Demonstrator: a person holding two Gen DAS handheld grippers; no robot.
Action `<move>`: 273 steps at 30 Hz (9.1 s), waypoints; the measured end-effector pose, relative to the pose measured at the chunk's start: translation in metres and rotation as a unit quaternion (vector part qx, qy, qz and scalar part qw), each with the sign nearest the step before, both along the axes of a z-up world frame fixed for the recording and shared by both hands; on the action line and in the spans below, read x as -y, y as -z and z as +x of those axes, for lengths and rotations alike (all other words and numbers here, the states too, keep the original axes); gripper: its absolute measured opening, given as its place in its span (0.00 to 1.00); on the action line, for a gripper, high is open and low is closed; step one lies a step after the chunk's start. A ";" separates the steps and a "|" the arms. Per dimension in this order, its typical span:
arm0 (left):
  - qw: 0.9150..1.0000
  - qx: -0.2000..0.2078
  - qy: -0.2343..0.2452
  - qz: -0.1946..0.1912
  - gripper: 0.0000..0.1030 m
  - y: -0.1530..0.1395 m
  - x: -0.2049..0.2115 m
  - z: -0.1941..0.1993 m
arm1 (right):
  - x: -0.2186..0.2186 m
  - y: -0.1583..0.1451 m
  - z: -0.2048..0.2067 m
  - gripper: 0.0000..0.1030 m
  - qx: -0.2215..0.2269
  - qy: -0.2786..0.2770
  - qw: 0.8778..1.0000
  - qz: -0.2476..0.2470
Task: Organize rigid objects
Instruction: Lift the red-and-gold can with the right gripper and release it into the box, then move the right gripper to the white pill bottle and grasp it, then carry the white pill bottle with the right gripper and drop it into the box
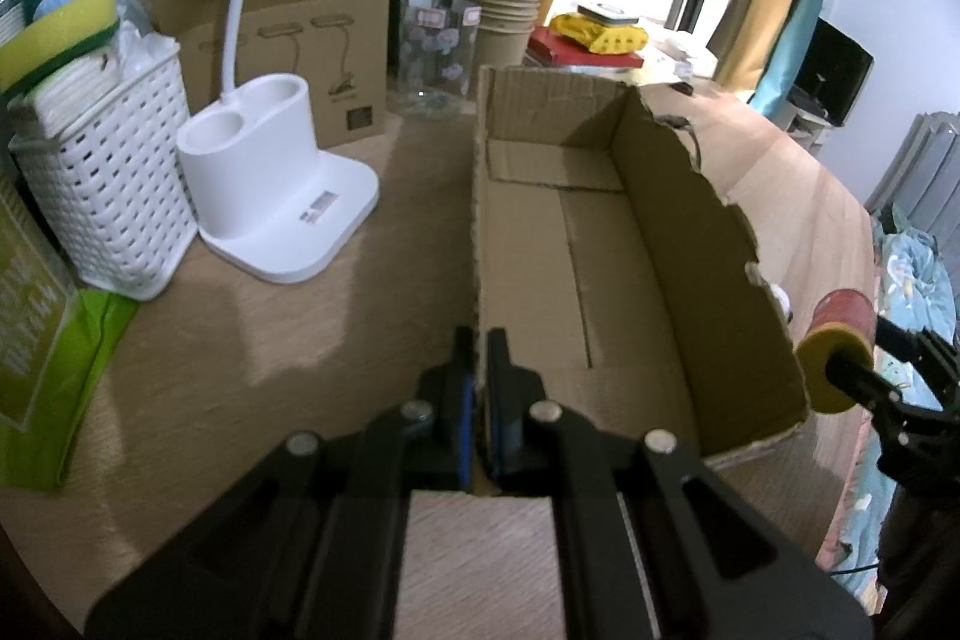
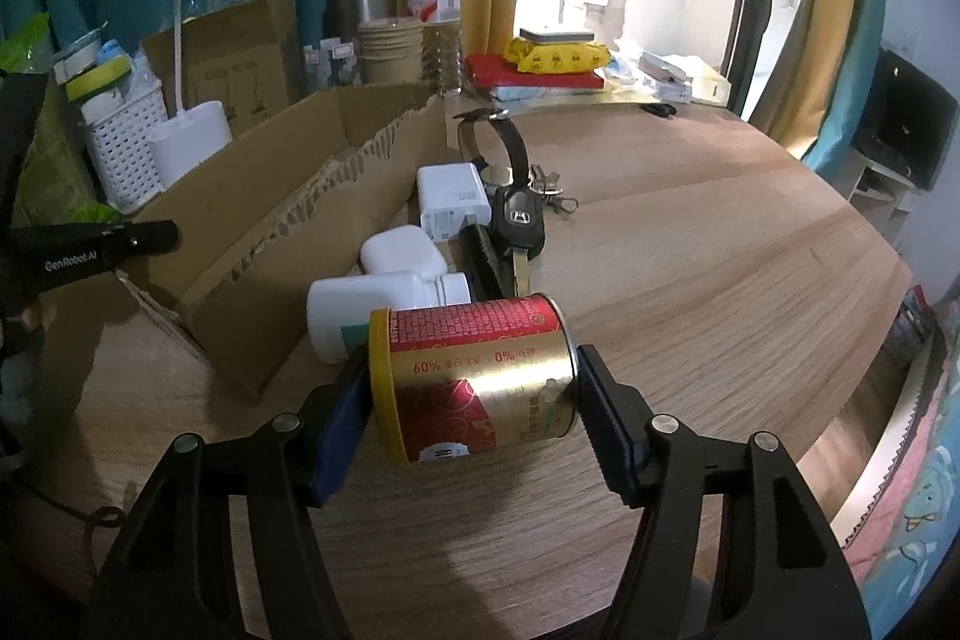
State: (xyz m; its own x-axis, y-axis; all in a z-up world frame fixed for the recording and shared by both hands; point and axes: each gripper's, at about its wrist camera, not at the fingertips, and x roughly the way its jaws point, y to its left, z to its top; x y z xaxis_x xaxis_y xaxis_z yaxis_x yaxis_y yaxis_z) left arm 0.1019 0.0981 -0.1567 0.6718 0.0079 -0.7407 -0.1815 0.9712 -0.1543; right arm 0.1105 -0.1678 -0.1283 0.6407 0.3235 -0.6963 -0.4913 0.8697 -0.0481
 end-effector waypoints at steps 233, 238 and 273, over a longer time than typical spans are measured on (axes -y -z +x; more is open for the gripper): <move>1.000 0.007 -0.005 -0.018 0.04 0.001 -0.001 -0.002 | -0.169 -0.008 0.118 0.81 -0.084 -0.156 0.984 0.006; 1.000 0.007 -0.008 -0.018 0.04 0.002 -0.004 -0.003 | -0.165 -0.004 0.116 0.81 -0.098 -0.160 0.982 -0.003; 1.000 0.005 -0.012 0.002 0.04 0.002 -0.002 -0.003 | 0.010 -0.066 0.057 0.81 0.037 -0.007 0.997 0.064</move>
